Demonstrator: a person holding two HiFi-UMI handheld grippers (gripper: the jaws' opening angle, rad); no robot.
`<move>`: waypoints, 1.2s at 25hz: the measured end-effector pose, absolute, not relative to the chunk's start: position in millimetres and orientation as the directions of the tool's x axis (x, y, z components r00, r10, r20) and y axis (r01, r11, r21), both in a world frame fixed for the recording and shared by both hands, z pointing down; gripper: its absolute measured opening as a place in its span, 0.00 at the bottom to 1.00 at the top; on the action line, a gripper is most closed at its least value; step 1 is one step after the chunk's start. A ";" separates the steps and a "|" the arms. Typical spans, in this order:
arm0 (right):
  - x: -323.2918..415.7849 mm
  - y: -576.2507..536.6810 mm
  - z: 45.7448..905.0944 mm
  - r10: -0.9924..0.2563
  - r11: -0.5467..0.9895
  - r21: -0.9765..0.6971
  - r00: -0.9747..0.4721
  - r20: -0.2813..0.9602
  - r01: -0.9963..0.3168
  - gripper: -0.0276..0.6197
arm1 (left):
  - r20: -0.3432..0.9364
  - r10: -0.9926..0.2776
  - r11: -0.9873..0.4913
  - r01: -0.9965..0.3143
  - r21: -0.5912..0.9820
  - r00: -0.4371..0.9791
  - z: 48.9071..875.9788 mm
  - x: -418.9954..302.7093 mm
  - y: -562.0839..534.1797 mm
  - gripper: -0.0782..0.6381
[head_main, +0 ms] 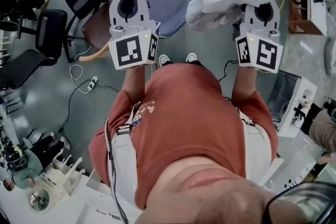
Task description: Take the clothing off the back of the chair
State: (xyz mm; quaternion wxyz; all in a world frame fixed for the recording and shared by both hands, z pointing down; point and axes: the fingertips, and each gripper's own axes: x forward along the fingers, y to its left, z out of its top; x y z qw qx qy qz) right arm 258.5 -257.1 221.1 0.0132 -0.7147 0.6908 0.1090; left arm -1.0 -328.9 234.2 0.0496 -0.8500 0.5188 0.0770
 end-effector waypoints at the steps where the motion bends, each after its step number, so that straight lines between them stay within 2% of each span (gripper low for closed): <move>1: 258.2 -254.6 212.4 -0.980 -0.051 0.127 0.025 -0.195 -0.991 0.13 | -0.191 -0.872 -0.457 -0.889 -0.013 0.451 228.6 -2.1 -327.9 0.13; 8: 253.9 -244.5 186.6 -0.966 -0.046 0.128 0.011 -0.258 -0.991 0.13 | -0.225 -0.873 -0.434 -0.900 -0.050 0.433 206.6 -4.0 -316.7 0.13; 30: 238.9 -252.4 195.3 -0.974 0.002 0.104 -0.026 -0.225 -0.995 0.13 | -0.219 -0.883 -0.419 -0.907 -0.032 0.416 208.4 -18.3 -313.1 0.13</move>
